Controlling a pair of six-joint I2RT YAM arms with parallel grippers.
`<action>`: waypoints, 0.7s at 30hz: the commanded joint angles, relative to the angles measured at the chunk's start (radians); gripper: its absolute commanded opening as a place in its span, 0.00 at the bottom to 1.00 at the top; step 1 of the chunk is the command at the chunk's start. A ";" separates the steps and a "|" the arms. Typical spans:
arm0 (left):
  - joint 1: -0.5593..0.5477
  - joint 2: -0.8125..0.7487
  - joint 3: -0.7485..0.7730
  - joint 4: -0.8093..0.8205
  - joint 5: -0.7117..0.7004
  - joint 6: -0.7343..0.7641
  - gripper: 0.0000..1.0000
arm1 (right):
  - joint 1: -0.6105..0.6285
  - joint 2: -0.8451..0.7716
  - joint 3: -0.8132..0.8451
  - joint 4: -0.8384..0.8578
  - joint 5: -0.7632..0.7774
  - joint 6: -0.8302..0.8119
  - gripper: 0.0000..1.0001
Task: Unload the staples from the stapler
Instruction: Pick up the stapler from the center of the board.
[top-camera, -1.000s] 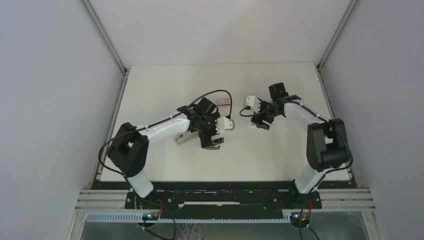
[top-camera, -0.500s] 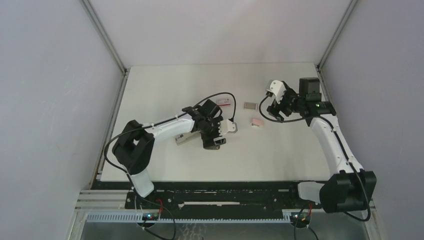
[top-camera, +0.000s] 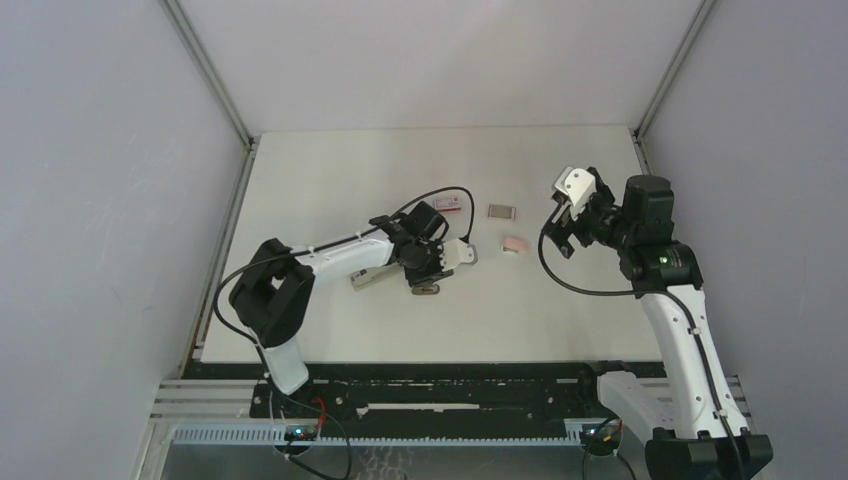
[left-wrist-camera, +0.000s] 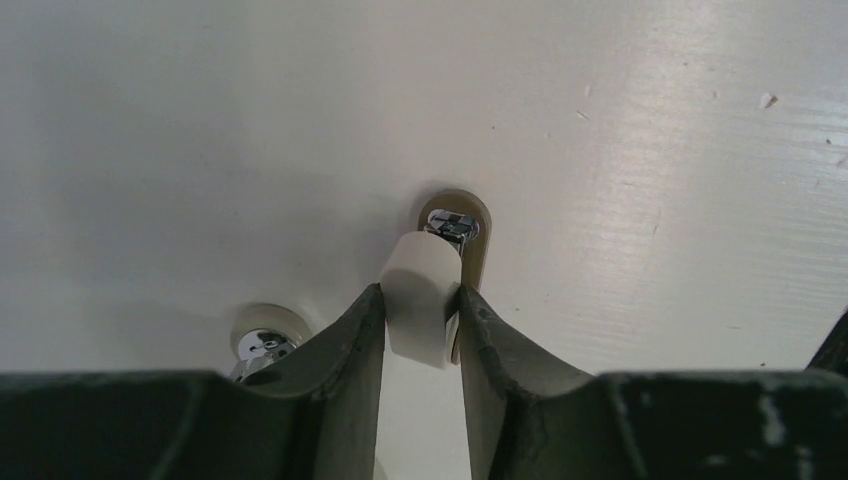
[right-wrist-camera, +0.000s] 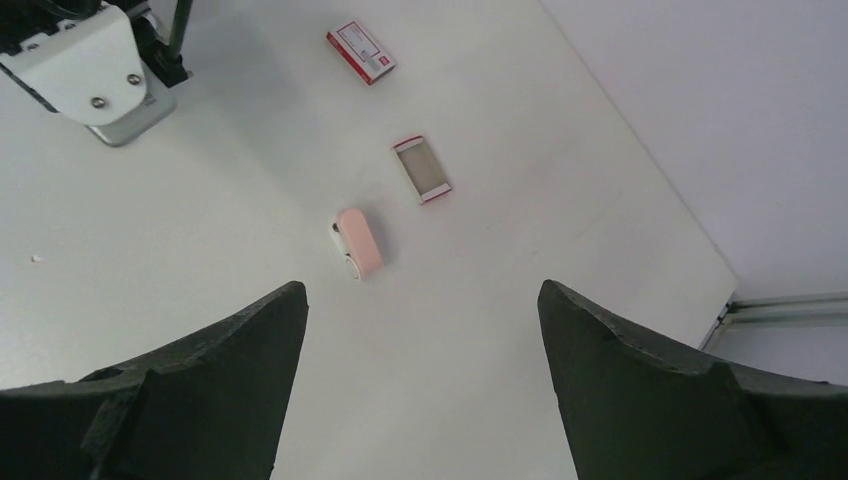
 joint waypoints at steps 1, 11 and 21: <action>-0.007 -0.033 0.061 0.045 -0.064 -0.040 0.34 | 0.026 -0.034 -0.008 0.029 0.019 0.091 0.85; 0.026 -0.113 0.199 0.058 -0.172 -0.030 0.31 | 0.109 -0.092 -0.078 0.063 0.092 0.139 0.86; 0.184 -0.126 0.310 0.044 -0.153 0.028 0.32 | 0.113 -0.086 -0.125 0.088 0.124 0.140 0.86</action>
